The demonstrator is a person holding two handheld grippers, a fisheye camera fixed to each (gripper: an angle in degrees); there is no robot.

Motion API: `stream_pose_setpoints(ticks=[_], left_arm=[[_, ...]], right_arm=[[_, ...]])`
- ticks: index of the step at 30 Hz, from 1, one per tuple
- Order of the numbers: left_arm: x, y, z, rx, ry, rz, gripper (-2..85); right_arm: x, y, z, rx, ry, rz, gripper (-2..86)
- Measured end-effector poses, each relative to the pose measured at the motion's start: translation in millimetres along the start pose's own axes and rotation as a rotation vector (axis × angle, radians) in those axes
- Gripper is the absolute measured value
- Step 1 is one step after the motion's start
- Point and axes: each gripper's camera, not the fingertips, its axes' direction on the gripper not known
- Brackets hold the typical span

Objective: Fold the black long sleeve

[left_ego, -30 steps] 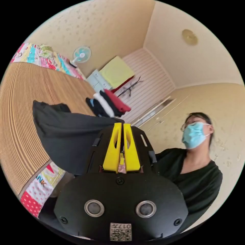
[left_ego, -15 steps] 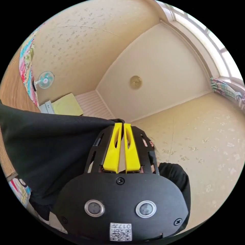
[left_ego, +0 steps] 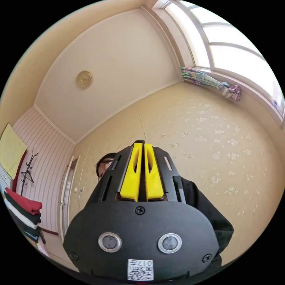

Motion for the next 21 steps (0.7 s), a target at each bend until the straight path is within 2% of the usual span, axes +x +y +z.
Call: stream_pose_setpoints(ticks=[4,8,12,15,19,21], left_arm=[[7.3,6.8,0.4,0.102,0.063,0.062,-0.4],[25.7,-3.5,11.2,0.049,0.002,0.076,-0.4],[31.8,-6.5,12.1,0.049,0.022,0.075,-0.4],[30.6,-5.2,4.8,0.077,0.042,0.061,-0.4],[30.6,-2.9,-9.0,0.106,0.013,0.043,-0.4],[31.2,-1.0,-15.0,0.125,0.022,0.043,-0.4]], right_arm=[[-2.0,6.2,19.5,-0.062,-0.055,-0.065,12.6],[-12.7,12.3,43.7,-0.181,-0.032,-0.172,12.7],[-9.6,20.5,48.0,-0.181,-0.03,-0.229,10.3],[3.4,22.4,40.6,-0.161,-0.163,-0.226,5.5],[5.7,24.6,26.3,-0.259,-0.391,-0.349,3.4],[10.0,25.4,8.2,-0.2,-0.373,-0.364,3.0]])
